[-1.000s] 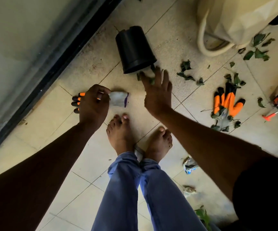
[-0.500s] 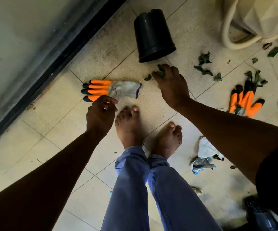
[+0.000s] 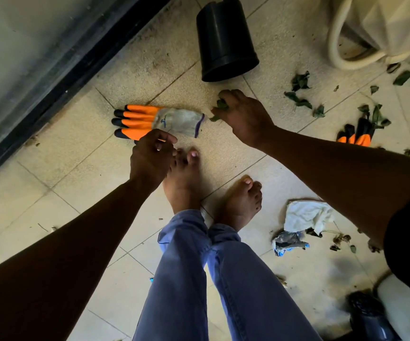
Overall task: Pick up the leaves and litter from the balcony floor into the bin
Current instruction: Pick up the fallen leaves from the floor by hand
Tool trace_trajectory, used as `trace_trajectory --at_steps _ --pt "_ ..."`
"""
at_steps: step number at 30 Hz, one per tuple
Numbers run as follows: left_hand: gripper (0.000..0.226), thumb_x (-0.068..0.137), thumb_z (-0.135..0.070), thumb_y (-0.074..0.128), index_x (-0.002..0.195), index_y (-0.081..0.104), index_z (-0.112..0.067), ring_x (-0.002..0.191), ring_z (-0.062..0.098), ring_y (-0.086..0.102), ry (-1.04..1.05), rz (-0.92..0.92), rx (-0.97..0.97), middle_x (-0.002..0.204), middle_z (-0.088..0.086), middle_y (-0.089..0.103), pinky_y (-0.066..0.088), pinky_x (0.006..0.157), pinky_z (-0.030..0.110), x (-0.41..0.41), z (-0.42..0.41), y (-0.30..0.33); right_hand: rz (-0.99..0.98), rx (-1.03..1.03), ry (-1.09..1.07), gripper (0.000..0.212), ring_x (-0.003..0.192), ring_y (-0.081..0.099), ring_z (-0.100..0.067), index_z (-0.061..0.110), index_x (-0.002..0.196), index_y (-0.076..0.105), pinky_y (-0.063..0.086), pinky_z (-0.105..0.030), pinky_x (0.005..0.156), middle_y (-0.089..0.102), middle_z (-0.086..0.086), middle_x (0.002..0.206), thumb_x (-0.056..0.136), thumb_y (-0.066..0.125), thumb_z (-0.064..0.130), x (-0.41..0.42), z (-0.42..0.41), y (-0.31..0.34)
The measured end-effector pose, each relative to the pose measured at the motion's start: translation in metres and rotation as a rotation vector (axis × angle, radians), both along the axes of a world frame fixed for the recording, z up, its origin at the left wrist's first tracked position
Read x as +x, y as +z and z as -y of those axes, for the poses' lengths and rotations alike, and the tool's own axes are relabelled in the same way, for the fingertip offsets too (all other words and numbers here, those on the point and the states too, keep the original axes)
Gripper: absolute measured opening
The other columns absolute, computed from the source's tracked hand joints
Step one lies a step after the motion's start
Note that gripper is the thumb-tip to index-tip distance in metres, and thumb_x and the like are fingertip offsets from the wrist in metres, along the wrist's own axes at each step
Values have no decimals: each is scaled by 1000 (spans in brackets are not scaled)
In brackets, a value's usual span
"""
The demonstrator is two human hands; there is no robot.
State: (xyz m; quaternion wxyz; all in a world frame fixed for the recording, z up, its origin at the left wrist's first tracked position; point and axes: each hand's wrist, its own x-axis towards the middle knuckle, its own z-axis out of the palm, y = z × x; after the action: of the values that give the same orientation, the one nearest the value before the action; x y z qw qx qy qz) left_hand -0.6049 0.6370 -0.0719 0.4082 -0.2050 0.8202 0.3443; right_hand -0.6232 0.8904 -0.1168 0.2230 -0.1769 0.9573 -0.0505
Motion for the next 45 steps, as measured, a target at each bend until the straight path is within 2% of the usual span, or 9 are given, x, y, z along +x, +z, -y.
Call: trace_trajectory --at_steps 6,13,17,21,24,30,35,39,45 --pt "15 94 -21 56 92 71 -24 66 15 67 192 121 111 77 -1 74 51 62 28 -3 -19 19 18 -97 -49 23 100 60 -35 3 98 73 55 -39 68 61 -17 106 79 65 -8 -4 -10 -17" --pt "36 103 -34 51 122 64 -6 98 25 69 624 496 348 115 15 72 59 81 36 5 -51 28 568 -856 -1343 15 77 75 -17 8 80 77 63 -31 72 77 -5 81 73 85 -3 2 18 5" --pt "61 102 -54 40 134 56 -4 111 33 66 1005 593 538 129 20 64 55 94 50 3 -59 28 821 -1299 -1378 19 84 73 -25 -4 97 72 62 -36 79 76 -15 90 79 77 -9 30 40 61" --pt "57 103 -49 35 119 67 -5 79 27 73 1066 622 631 108 18 71 60 71 32 -4 -73 32 340 -999 -1172 19 73 69 -15 10 84 69 60 -37 69 74 -6 83 74 81 0 69 71 90" --pt "42 104 -38 43 94 71 -8 86 25 71 1022 610 545 93 12 72 57 86 33 0 -86 33 48 -722 -845 3 73 66 -22 14 85 69 52 -41 64 70 -2 80 85 71 17 88 78 95" --pt "40 101 -31 46 77 68 -8 86 26 69 1094 619 618 83 11 68 54 89 37 13 -84 19 27 -555 -532 46 77 65 -34 9 110 69 53 -44 60 70 -13 89 90 33 29 90 75 102" --pt "11 88 -27 62 87 61 -17 87 19 59 942 647 611 92 3 54 43 89 27 11 -69 11 -160 -543 -498 36 81 69 -29 14 107 72 55 -38 62 73 -6 97 84 45 20 67 57 96" --pt "37 99 -24 53 67 62 -10 66 15 62 1137 640 553 74 2 57 57 61 22 10 -62 8 -205 -558 -686 23 88 66 -24 14 109 70 56 -41 68 68 -6 104 89 59 14 44 37 55" --pt "32 102 -23 41 72 49 -14 51 11 61 1093 576 442 62 2 64 51 52 15 12 -39 11 98 -105 -680 87 111 53 -30 23 136 44 55 -40 66 47 -12 128 67 84 58 24 39 -5"
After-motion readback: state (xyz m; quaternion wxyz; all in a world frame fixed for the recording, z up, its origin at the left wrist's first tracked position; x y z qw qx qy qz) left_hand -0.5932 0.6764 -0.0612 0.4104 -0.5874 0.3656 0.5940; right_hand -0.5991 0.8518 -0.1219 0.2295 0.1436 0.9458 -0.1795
